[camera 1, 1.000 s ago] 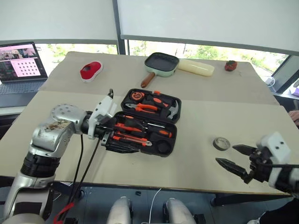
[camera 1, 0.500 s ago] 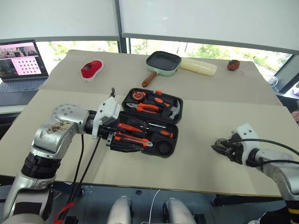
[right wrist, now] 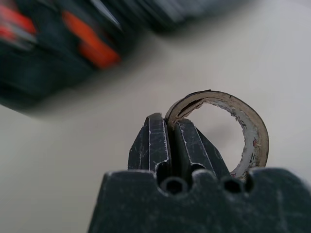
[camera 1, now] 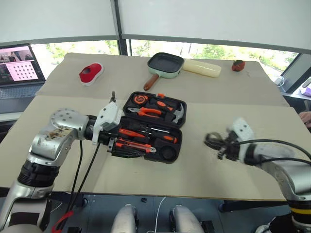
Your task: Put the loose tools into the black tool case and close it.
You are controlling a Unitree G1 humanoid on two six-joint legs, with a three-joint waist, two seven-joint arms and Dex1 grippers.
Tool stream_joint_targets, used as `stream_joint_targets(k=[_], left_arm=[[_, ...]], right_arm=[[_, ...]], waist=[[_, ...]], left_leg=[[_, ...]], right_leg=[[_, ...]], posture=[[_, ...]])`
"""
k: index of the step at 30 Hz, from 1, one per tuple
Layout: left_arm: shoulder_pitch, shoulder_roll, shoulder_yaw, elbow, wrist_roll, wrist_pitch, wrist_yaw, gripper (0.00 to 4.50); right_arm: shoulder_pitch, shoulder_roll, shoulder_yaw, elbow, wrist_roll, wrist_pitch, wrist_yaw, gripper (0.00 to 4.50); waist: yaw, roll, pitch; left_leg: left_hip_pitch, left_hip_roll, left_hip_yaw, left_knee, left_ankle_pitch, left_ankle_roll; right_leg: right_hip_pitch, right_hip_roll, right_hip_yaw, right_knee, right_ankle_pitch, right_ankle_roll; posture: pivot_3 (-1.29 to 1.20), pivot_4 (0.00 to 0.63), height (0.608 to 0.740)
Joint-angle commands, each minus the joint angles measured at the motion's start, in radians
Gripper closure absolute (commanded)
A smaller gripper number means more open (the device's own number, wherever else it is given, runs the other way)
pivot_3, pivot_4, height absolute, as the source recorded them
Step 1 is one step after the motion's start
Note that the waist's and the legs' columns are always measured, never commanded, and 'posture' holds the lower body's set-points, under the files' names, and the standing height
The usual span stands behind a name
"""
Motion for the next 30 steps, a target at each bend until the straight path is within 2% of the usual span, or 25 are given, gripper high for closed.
stream_joint_targets(k=[1,3,8,15,22,24,26,30], left_arm=[[0.03,0.037,0.014,-0.03,0.02,-0.05,-0.011,0.0],[0.048,0.052,0.013,-0.034,0.032,-0.068,-0.013,0.0],[0.069,0.067,0.019,-0.051,0.035,-0.075,-0.008,0.0],[0.088,0.081,0.029,-0.058,0.038,-0.082,0.008,0.0],[0.091,0.075,0.025,-0.056,0.038,-0.092,0.025,0.0],[0.088,0.073,0.022,-0.054,0.039,-0.094,0.027,0.0],[0.087,0.071,0.021,-0.052,0.039,-0.096,0.028,0.0],[0.068,0.058,0.01,-0.037,0.044,-0.102,0.029,0.0]], right_arm=[[-0.095,0.011,0.136,-0.057,-0.002,0.031,0.049,4.44],[-0.166,0.046,0.235,-0.044,-0.03,0.042,0.061,4.44],[-0.233,0.074,0.359,0.032,-0.105,0.004,0.091,4.44],[-0.255,0.097,0.436,0.076,-0.158,-0.012,0.132,4.44],[-0.255,0.11,0.442,0.063,-0.166,-0.008,0.151,4.44],[-0.257,0.111,0.441,0.061,-0.168,0.002,0.153,3.7],[-0.257,0.113,0.44,0.061,-0.17,0.009,0.153,3.34],[-0.266,0.09,0.42,0.031,-0.164,0.025,0.166,1.95]], waist=[[0.004,-0.001,0.0],[0.006,-0.001,0.0],[0.015,-0.002,0.001],[0.017,-0.002,0.001],[0.017,-0.003,0.001],[0.018,-0.003,0.001],[0.017,-0.003,0.001],[0.017,-0.003,0.001]], left_leg=[[0.0,0.0,0.0,0.0,0.0,0.0],[-0.001,-0.001,0.001,0.0,0.0,0.0],[-0.001,-0.001,0.001,0.0,0.0,0.0],[-0.002,-0.001,0.002,0.0,0.0,0.0],[-0.002,-0.001,0.002,0.0,0.0,0.0],[-0.002,-0.001,0.003,0.0,0.0,0.0],[-0.002,-0.001,0.003,0.0,0.0,0.0],[-0.002,-0.001,0.003,0.0,0.0,0.0]], right_leg=[[0.0,0.0,0.0,0.0,0.0,0.0],[-0.001,-0.001,0.0,0.0,0.0,0.0],[-0.001,-0.002,-0.001,0.0,0.0,0.0],[-0.002,-0.002,0.0,0.0,0.0,-0.001],[-0.003,-0.002,0.0,0.0,0.0,-0.001],[-0.003,-0.002,0.0,0.0,0.0,-0.001],[-0.003,-0.002,0.0,0.0,0.0,-0.001],[-0.003,-0.002,0.0,0.0,0.0,-0.001]], posture=[[0.0,0.15,0.74],[0.0,0.15,0.74],[0.0,0.15,0.74],[0.0,0.15,0.74],[0.0,0.15,0.74],[0.0,0.15,0.74],[0.0,0.15,0.74],[0.0,0.15,0.74]])
